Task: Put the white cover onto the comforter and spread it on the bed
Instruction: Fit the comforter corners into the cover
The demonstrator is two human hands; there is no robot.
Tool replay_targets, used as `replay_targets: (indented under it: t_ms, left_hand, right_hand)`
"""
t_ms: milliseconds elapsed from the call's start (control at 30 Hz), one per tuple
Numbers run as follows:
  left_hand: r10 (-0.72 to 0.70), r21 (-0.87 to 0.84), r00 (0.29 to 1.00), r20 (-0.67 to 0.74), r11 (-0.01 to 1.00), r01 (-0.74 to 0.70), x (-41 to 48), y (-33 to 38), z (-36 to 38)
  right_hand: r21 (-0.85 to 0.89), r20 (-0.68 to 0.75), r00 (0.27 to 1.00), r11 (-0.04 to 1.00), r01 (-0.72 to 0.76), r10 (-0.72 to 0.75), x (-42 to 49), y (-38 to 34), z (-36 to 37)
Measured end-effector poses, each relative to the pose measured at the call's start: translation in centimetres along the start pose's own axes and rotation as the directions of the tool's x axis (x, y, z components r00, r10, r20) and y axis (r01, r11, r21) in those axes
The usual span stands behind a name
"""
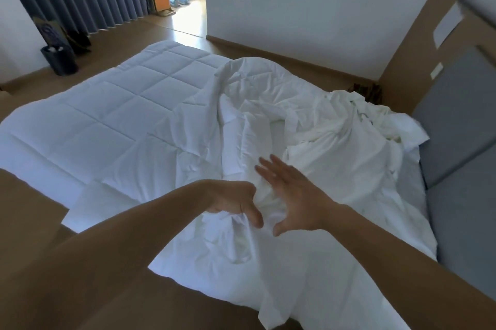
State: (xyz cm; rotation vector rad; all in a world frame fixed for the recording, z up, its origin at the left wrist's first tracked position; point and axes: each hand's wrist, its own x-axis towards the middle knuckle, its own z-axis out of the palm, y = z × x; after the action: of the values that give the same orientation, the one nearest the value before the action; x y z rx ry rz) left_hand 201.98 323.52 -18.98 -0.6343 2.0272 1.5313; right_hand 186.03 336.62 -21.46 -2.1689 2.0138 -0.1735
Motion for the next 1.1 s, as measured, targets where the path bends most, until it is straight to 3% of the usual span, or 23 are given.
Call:
replay_targets:
  t_ms: [33, 100, 167, 300, 367, 500, 567, 667, 800, 967, 1100]
  left_hand:
    - [-0.005, 0.019, 1.000, 0.016, 1.000, 0.004, 0.0, 0.2, -0.1]
    - [-0.047, 0.073, 0.999, 0.009, 0.996, 0.046, 0.0, 0.3, -0.5]
    - [-0.099, 0.161, 0.995, -0.012, 0.982, 0.100, 0.2, 0.4, -0.8]
    - [-0.058, 0.347, 0.984, -0.168, 0.931, 0.114, 1.4, 2.4, -0.1]
    - [0.016, 0.295, 0.967, -0.252, 0.953, 0.062, 2.2, 3.2, 0.6]
    - [0.130, 0.024, 0.920, -0.370, 0.991, -0.130, 3.1, 3.7, 2.0]
    - [0.144, 0.020, 0.894, -0.425, 0.989, -0.149, 3.4, 3.6, 2.6]
    - [0.135, 0.044, 0.883, -0.450, 0.991, -0.130, 3.3, 3.5, 3.0]
    - [0.011, 0.065, 0.891, -0.453, 0.998, 0.021, 3.1, 3.1, 4.2]
    - [-0.098, -0.109, 0.926, -0.364, 0.992, 0.062, 2.4, 4.2, 5.8]
    - [-0.106, 0.243, 0.936, -0.336, 0.950, 0.195, 2.7, 5.5, 6.0]
  right_hand:
    - [0.026, 0.052, 0.998, 0.999, 0.024, -0.025, 0.5, -0.2, 0.1]
    - [0.135, 0.143, 0.988, 0.988, -0.069, 0.049, 1.3, -0.5, -0.4]
    - [0.137, 0.249, 0.963, 0.980, -0.142, 0.105, 1.7, -0.4, -1.2]
    - [0.165, 0.397, 0.912, 0.970, -0.180, 0.102, 2.3, 1.2, -4.0]
    - [0.229, 0.460, 0.880, 0.941, -0.248, 0.120, 2.4, 2.6, -5.5]
    - [0.332, 0.556, 0.829, 0.899, -0.284, 0.056, 2.1, 5.4, -6.8]
    - [0.353, 0.600, 0.800, 0.889, -0.293, 0.025, 1.5, 6.2, -6.4]
    - [0.429, 0.603, 0.797, 0.857, -0.285, -0.037, 0.7, 6.9, -4.8]
    - [0.520, 0.594, 0.797, 0.809, -0.275, -0.110, -0.3, 7.3, -3.8]
    - [0.466, 0.668, 0.723, 0.857, -0.220, -0.178, -0.4, 7.7, -4.4]
    - [0.389, 0.713, 0.671, 0.910, -0.139, -0.203, 0.0, 7.3, -5.1]
